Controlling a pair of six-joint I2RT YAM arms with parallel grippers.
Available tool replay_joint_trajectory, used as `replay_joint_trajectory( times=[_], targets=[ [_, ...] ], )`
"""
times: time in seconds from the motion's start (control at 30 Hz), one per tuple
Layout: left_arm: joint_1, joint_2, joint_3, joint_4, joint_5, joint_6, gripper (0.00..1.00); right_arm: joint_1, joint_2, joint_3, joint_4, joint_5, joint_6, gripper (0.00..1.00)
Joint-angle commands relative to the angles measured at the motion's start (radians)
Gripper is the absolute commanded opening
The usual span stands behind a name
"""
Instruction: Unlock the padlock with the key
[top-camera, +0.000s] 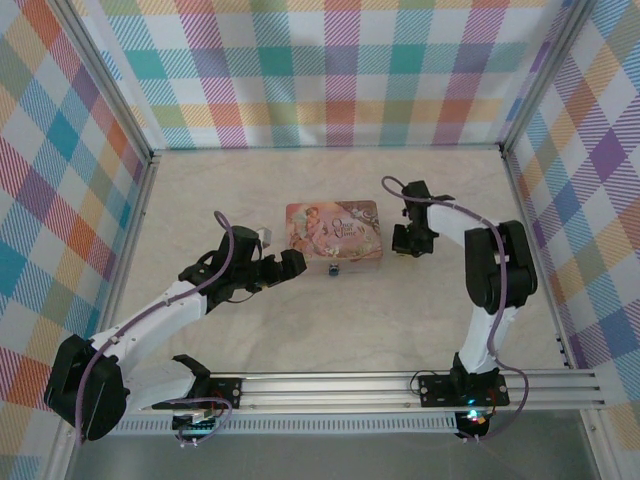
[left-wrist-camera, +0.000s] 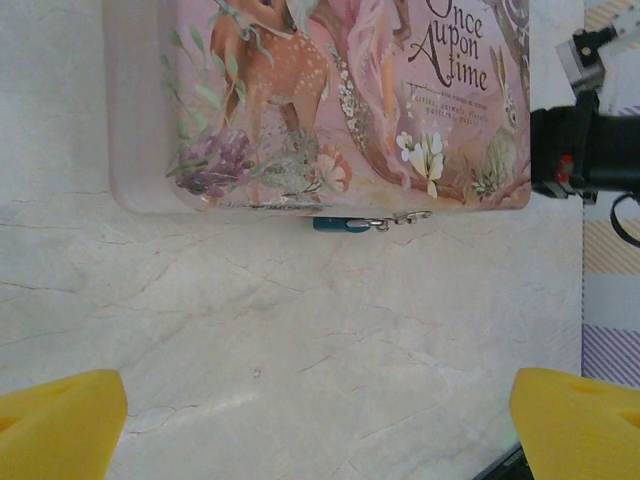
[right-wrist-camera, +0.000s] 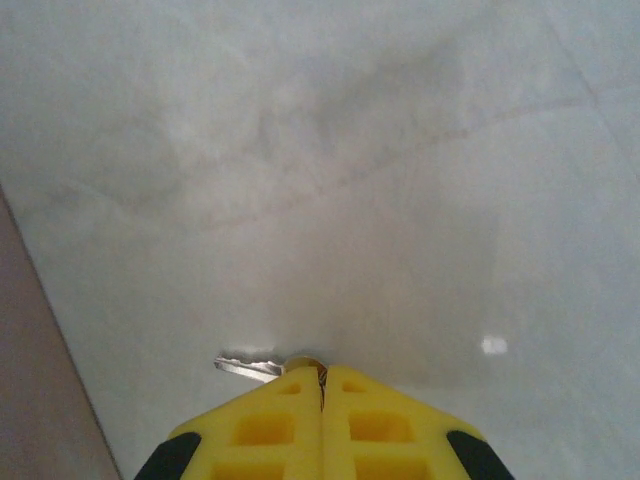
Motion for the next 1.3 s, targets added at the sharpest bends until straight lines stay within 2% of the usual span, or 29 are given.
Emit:
replay_joint_trajectory(
  times=[0.0, 0.17, 0.3, 0.4, 0.53, 0.77, 0.9, 1.07, 1.27],
  targets=[
    [-0.012, -0.016, -0.008, 0.020, -0.016, -0.013, 0.98, 0.001, -0.121, -0.030, 0.027, -0.022, 0.012, 0.00],
    [-0.012, -0.021, 0.020, 0.016, -0.017, -0.014, 0.98, 0.001, -0.285, -0.073, 0.055, -0.033, 0.018, 0.00],
    [-0.012, -0.032, 0.062, 0.009, -0.015, -0.011, 0.98, 0.006, -0.434, -0.098, 0.082, -0.092, 0.014, 0.00],
    [-0.012, -0.032, 0.112, 0.020, 0.004, -0.006, 0.93, 0.034, -0.554, -0.117, 0.125, -0.127, -0.010, 0.00],
    [-0.012, -0.005, 0.194, 0.055, 0.055, -0.011, 0.80, 0.138, -0.703, -0.133, 0.185, -0.106, -0.062, 0.00],
    [-0.012, 0.040, 0.293, 0.232, 0.212, -0.076, 0.67, 0.315, -0.905, -0.220, 0.334, -0.052, -0.121, 0.00],
    [-0.021, 0.043, 0.309, 0.332, 0.266, -0.110, 0.63, 0.413, -0.931, -0.233, 0.352, 0.013, -0.150, 0.00],
    [-0.081, 0.043, 0.328, 0.357, 0.252, -0.093, 0.64, 0.512, -0.910, -0.232, 0.380, 0.096, -0.160, 0.00],
    [-0.134, 0.067, 0.324, 0.365, 0.232, -0.084, 0.65, 0.549, -0.883, -0.216, 0.409, 0.134, -0.130, 0.00]
  ],
)
